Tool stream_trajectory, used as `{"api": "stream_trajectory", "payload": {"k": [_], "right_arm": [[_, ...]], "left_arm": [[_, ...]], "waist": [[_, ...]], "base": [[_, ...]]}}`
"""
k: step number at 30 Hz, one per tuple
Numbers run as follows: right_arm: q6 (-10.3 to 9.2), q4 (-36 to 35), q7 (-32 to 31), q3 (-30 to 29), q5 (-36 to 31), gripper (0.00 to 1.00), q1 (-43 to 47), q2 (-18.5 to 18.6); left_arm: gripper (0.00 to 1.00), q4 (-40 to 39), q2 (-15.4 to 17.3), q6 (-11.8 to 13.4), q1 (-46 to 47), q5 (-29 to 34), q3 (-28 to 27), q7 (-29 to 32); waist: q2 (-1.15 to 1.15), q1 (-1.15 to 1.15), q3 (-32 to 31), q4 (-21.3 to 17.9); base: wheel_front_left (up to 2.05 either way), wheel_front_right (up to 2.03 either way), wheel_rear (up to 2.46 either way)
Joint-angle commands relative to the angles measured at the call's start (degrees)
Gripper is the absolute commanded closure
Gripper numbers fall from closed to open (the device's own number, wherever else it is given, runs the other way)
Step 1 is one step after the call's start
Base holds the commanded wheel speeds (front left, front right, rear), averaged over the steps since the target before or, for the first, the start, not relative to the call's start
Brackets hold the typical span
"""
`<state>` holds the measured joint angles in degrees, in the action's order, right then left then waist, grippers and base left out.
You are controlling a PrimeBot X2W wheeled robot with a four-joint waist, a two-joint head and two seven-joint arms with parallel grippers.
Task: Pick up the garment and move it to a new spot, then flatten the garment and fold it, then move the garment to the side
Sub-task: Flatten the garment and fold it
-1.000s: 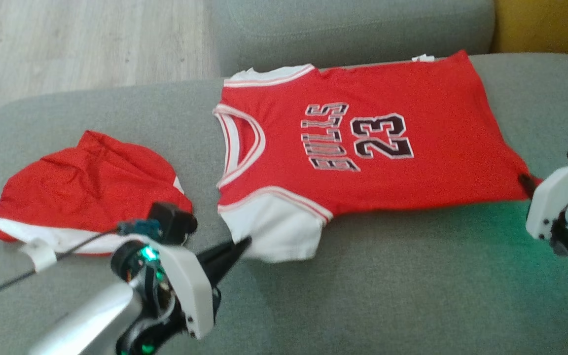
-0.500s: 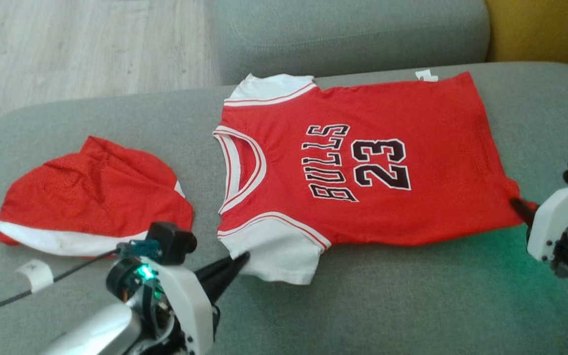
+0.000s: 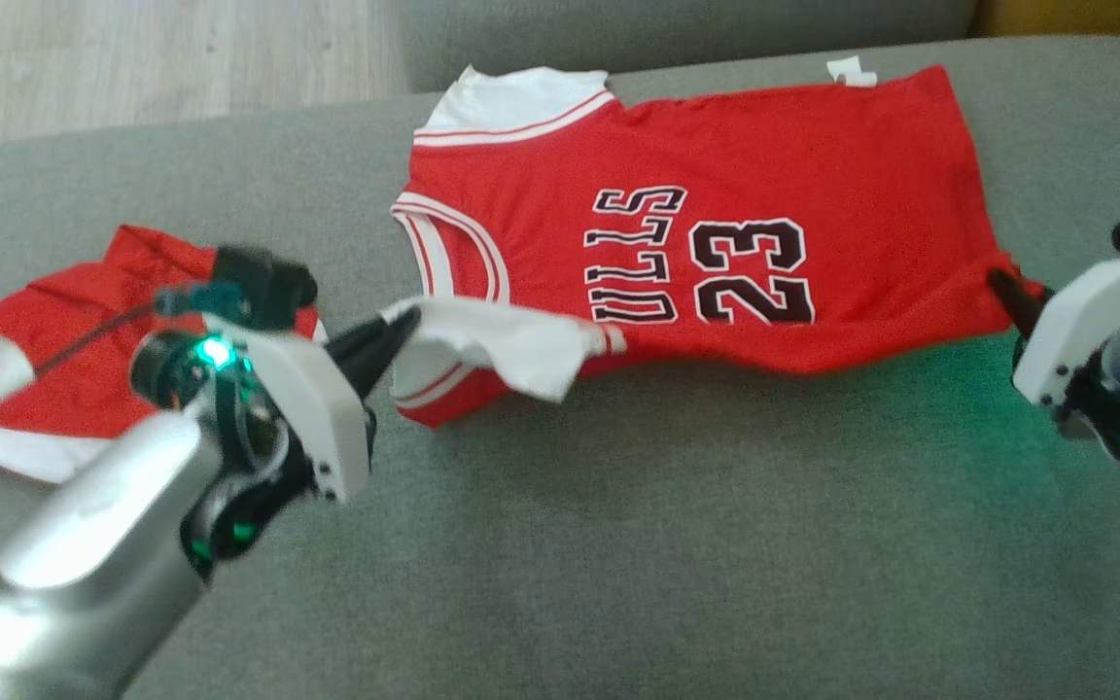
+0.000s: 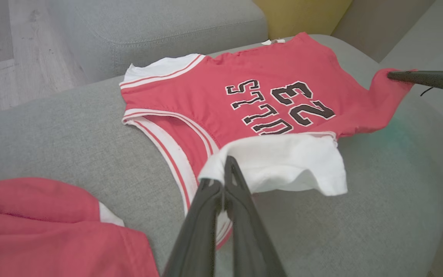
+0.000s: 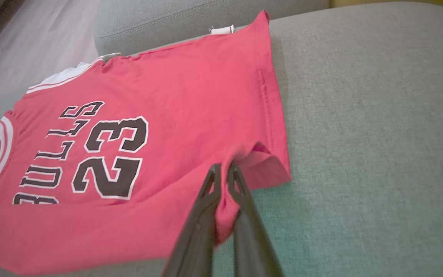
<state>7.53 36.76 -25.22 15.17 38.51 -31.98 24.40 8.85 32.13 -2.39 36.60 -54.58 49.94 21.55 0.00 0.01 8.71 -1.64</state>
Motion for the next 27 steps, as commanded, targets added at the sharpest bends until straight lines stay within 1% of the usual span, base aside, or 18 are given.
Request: {"api": "stream_trajectory", "payload": {"k": [1, 7, 14, 18, 22, 23, 24, 25, 27], "right_arm": [[-0.04, -1.09, 0.12, -0.16, -0.76, 1.00, -1.89, 0.29], [-0.04, 3.03, 0.90, -2.19, -4.30, 1.00, -5.65, -2.47], [-0.04, 7.25, 2.52, -2.65, -6.87, 1.00, -9.73, -4.77], [-0.04, 9.03, 3.33, -2.07, -7.87, 1.00, -11.78, -5.63], [-0.04, 10.94, 4.59, -1.89, -8.39, 1.00, -13.99, -6.30], [-0.04, 11.52, 5.01, -1.99, -8.54, 1.00, -14.59, -6.43], [-0.04, 12.21, 6.00, -2.31, -9.10, 1.00, -15.27, -6.34], [-0.04, 12.91, 7.23, -2.76, -9.62, 0.00, -15.91, -6.40], [-0.04, 14.12, 9.79, -3.88, -9.90, 0.00, -17.05, -7.04]], "left_arm": [[1.00, -0.15, 1.30, -0.30, 4.17, -0.12, -3.31, 0.20], [1.00, 7.26, -0.48, -2.27, 9.34, 0.31, -2.56, 1.96], [1.00, 12.88, -2.31, -3.92, 14.42, 2.49, -0.23, 2.63], [1.00, 15.81, -3.46, -4.43, 17.08, 4.14, 1.08, 1.65], [1.00, 19.08, -4.82, -4.70, 20.44, 6.91, 2.43, -0.92], [0.81, 19.98, -5.27, -4.75, 21.29, 7.63, 2.72, -1.79], [0.00, 20.95, -5.89, -4.77, 22.17, 8.31, 2.72, -3.21], [0.00, 22.09, -6.72, -4.58, 22.89, 8.64, 2.28, -5.02], [0.00, 24.47, -8.45, -4.47, 23.82, 8.82, 1.53, -8.16]], "waist": [[0.00, -0.01, 0.87, -0.07], [0.00, -0.01, 3.03, -0.43], [0.00, -0.01, 5.79, -1.06], [0.00, -0.01, 7.34, -1.50], [0.00, -0.01, 8.69, -1.90], [0.00, -0.01, 8.97, -1.98], [0.00, -0.01, 9.21, -2.01], [0.00, -0.01, 9.37, -2.02], [0.00, -0.01, 9.44, -2.03]], "base": [[0.00, 0.00, 0.00], [0.00, 0.00, 0.00], [0.00, 0.00, 0.00], [0.00, 0.00, 0.00], [0.00, 0.00, 0.00], [0.00, 0.00, 0.00], [0.00, 0.00, 0.00], [0.00, 0.00, 0.00], [0.00, 0.00, 0.00]]}}
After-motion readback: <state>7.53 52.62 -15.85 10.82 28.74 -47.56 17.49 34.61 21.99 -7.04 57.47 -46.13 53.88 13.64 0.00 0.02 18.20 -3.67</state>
